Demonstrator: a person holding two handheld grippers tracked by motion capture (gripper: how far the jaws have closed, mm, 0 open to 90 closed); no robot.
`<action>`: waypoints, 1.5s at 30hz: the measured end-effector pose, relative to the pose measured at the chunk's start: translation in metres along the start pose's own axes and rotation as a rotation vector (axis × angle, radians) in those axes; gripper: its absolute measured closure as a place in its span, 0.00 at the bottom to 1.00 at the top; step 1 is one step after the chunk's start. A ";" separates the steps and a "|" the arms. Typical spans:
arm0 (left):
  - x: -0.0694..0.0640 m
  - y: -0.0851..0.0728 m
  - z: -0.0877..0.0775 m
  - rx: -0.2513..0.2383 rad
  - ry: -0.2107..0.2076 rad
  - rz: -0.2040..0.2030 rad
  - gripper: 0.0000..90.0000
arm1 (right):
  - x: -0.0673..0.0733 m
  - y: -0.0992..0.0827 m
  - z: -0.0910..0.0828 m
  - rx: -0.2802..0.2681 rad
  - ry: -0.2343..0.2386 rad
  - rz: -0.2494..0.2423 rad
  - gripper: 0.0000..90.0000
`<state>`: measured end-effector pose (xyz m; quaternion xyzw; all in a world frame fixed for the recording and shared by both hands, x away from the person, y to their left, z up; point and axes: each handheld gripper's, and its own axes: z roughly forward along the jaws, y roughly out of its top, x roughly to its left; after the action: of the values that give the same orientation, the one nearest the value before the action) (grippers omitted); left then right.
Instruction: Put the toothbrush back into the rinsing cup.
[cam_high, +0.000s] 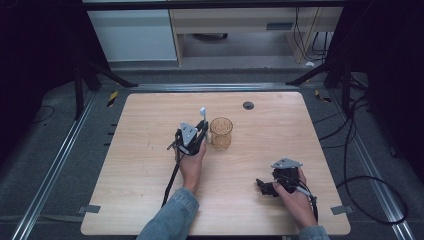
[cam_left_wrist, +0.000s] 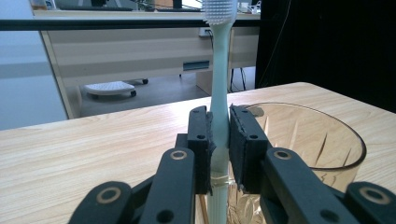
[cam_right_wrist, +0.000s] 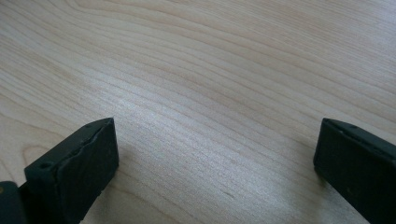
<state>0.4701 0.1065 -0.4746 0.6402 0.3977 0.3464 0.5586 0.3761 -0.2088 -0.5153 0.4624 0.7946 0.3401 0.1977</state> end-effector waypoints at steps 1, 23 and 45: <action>0.000 0.000 0.000 0.000 0.000 0.000 0.87 | 0.000 0.000 0.000 0.000 0.000 0.000 0.00; 0.003 0.002 -0.003 0.018 -0.013 -0.013 0.80 | 0.000 0.000 0.000 0.000 0.000 0.000 0.00; 0.007 0.013 -0.020 0.040 -0.048 -0.016 0.60 | 0.000 0.000 0.000 0.000 0.000 0.000 0.00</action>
<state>0.4568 0.1209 -0.4591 0.6560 0.3962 0.3183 0.5580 0.3761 -0.2088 -0.5153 0.4624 0.7946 0.3402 0.1977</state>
